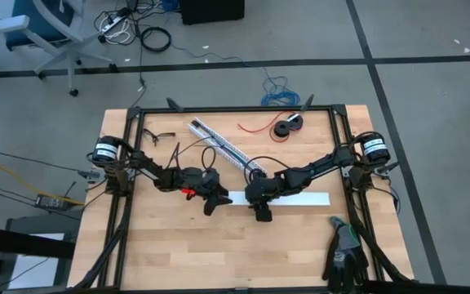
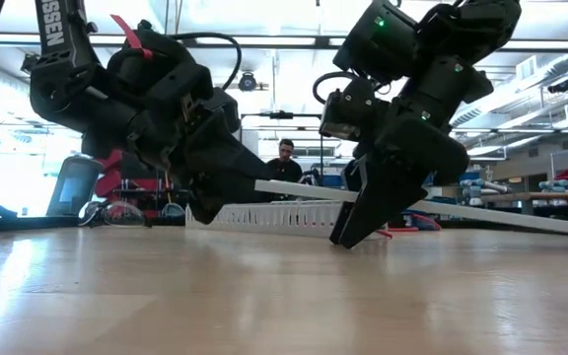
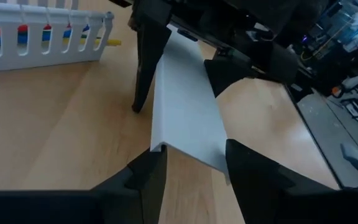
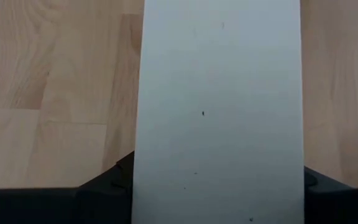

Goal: Ziptie cables
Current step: Close the white cable duct

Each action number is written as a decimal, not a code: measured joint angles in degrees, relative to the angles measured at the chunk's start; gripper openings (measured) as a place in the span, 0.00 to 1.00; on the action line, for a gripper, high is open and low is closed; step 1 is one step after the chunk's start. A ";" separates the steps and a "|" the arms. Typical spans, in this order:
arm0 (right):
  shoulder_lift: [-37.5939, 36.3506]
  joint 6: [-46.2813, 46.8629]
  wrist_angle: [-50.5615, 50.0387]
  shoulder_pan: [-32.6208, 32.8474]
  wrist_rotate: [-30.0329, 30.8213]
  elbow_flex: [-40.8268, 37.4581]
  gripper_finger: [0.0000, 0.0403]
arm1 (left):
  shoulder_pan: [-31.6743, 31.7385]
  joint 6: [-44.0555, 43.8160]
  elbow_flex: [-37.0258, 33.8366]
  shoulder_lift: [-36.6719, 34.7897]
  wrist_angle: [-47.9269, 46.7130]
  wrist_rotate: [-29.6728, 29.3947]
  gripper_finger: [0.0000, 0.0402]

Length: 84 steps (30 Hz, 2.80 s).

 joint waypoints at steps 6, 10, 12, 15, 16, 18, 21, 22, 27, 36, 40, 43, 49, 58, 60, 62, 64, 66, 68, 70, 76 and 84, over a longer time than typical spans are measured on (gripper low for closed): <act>0.00 1.37 -1.19 0.14 -0.02 0.00 0.53 | 2.07 0.02 -0.02 0.00 0.38 4.15 0.43; 0.00 1.45 -1.35 0.50 0.15 0.00 0.53 | 4.54 -0.11 -0.07 0.00 0.33 9.26 0.43; 0.00 1.57 -1.43 0.61 0.08 0.01 0.53 | 6.02 -0.60 -0.07 0.00 0.35 12.12 0.43; 0.00 1.46 -1.49 0.79 -0.03 0.02 0.53 | 8.33 -2.01 -0.07 0.00 0.81 15.54 0.43; 0.00 1.46 -1.49 0.79 -0.10 0.02 0.53 | 9.08 -2.38 -0.07 0.00 0.61 17.07 0.43; 0.00 1.48 -1.51 0.79 -0.13 0.00 0.53 | 10.52 -3.30 -0.07 0.00 0.26 20.30 0.43; 0.00 1.50 -1.51 0.79 -0.13 0.00 0.53 | 12.01 -3.52 -0.07 0.00 -0.80 22.91 0.43; 0.00 1.50 -1.53 0.79 -0.13 0.00 0.53 | 12.31 -3.45 -0.07 0.00 -1.18 23.11 0.43; 0.00 1.50 -1.55 0.79 -0.07 0.00 0.53 | 13.90 -1.04 -0.07 0.00 -1.42 22.91 0.43; 0.00 1.59 -1.36 0.76 0.00 -0.02 0.53 | 14.93 8.36 -0.07 0.00 -1.28 9.09 0.43; 0.00 2.45 -1.27 0.76 0.02 -0.02 0.53 | 14.96 12.75 -0.07 0.00 -1.24 2.07 0.43; 0.00 2.47 -1.24 0.76 0.06 -0.04 0.53 | 14.96 15.08 -0.07 0.00 -0.42 -0.61 0.43; 0.00 2.48 -1.21 0.76 0.08 -0.04 0.53 | 14.50 20.18 -0.04 -0.04 3.87 -2.68 0.43; 0.00 3.08 -1.81 0.76 0.21 0.00 0.53 | 9.13 30.60 -0.04 -4.17 2.67 -13.65 0.43; 0.00 4.07 -1.85 0.74 0.31 0.00 0.53 | 8.38 31.14 -0.02 -4.82 0.69 -14.17 0.43; 0.01 4.61 -1.96 0.73 0.51 0.00 0.53 | 7.64 31.26 -0.02 -5.22 -1.46 -14.88 0.43; 0.00 4.60 -2.04 0.74 0.52 0.00 0.53 | 6.78 31.22 -0.02 -5.79 -3.09 -15.86 0.43; 0.00 4.58 -2.08 0.74 0.52 0.00 0.53 | 5.78 31.54 -0.02 -6.22 -3.41 -18.21 0.43; 0.01 4.60 -2.22 0.74 0.52 0.02 0.55 | 4.75 32.93 -0.02 -6.91 -3.65 -21.33 0.43; 0.00 4.61 -2.28 0.76 0.49 0.02 0.57 | 3.87 34.53 -0.02 -8.15 -3.97 -23.58 0.43; 0.00 4.93 -2.66 0.78 0.37 0.04 0.69 | 2.56 35.00 0.00 -12.05 -8.19 -24.95 0.43; -1.79 5.26 -9.37 0.57 0.65 0.09 0.79 | -0.18 34.30 -0.01 -15.13 -11.97 -30.02 0.43</act>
